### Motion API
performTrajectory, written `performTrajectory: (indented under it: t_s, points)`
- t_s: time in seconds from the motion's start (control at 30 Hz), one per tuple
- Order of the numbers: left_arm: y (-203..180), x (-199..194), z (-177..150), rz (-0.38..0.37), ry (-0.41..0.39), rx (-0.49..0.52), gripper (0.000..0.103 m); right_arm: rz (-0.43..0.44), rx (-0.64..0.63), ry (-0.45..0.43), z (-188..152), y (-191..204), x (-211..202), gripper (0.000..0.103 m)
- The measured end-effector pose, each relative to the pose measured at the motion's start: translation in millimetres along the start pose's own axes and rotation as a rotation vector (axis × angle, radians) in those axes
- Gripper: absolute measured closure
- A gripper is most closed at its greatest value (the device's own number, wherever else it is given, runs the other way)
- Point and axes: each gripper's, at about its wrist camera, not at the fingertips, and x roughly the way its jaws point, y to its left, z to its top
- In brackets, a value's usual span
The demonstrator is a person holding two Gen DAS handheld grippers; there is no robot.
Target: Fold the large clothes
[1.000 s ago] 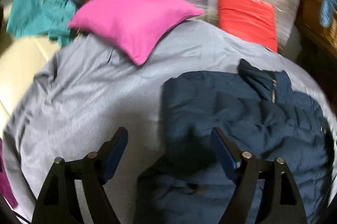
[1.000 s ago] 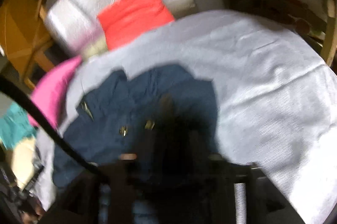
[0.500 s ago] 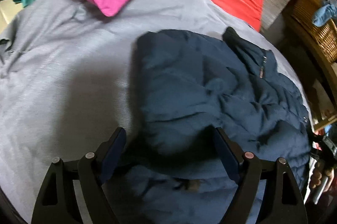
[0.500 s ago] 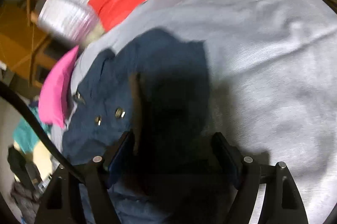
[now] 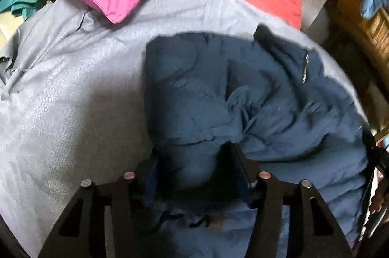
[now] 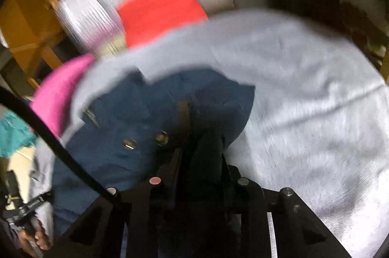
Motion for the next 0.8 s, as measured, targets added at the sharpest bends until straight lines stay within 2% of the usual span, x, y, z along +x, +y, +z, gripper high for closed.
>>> performTrajectory:
  t_s: [0.07, 0.1, 0.17, 0.23, 0.3, 0.37, 0.47, 0.57, 0.73, 0.8]
  points:
    - [-2.1, -3.2, 0.9, 0.028, 0.004, 0.009, 0.043, -0.001, 0.020, 0.024, 0.3, -5.7, 5.2, 0.065]
    - [0.5, -7.2, -0.2, 0.035, 0.006, 0.006, 0.041, -0.003, 0.024, 0.024, 1.0, -6.4, 2.3, 0.060]
    - [1.8, -14.3, -0.3, 0.057, 0.006, -0.009, 0.040, -0.005, 0.045, 0.014, 3.2, -8.6, -10.3, 0.053]
    - [2.3, -27.0, -1.2, 0.094, -0.015, -0.013, 0.040, -0.002, 0.057, -0.025, 2.7, -13.6, -25.9, 0.053]
    - [-2.4, -47.2, -4.8, 0.134, -0.075, -0.005, 0.040, 0.011, 0.088, -0.079, 4.3, -18.3, -45.5, 0.053]
    - [-10.9, -69.0, -10.2, 0.130, -0.147, 0.013, 0.036, 0.068, 0.127, -0.124, 1.0, -22.5, -67.2, 0.053]
    - [-26.4, -87.2, -16.9, 0.033, -0.202, 0.026, 0.033, 0.231, 0.148, -0.088, -4.1, -11.2, -76.4, 0.053]
    - [-40.9, -85.9, -20.8, -0.128, -0.170, 0.014, 0.033, 0.373, 0.153, 0.026, -14.0, 9.3, -61.2, 0.053]
    - [-46.6, -50.3, -16.3, -0.277, -0.042, -0.118, 0.033, 0.456, 0.281, 0.229, -33.6, 24.5, -5.6, 0.053]
    - [-42.2, -41.6, -17.2, -0.299, -0.021, -0.184, 0.033, 0.468, 0.323, 0.246, -34.1, 27.1, 11.4, 0.053]
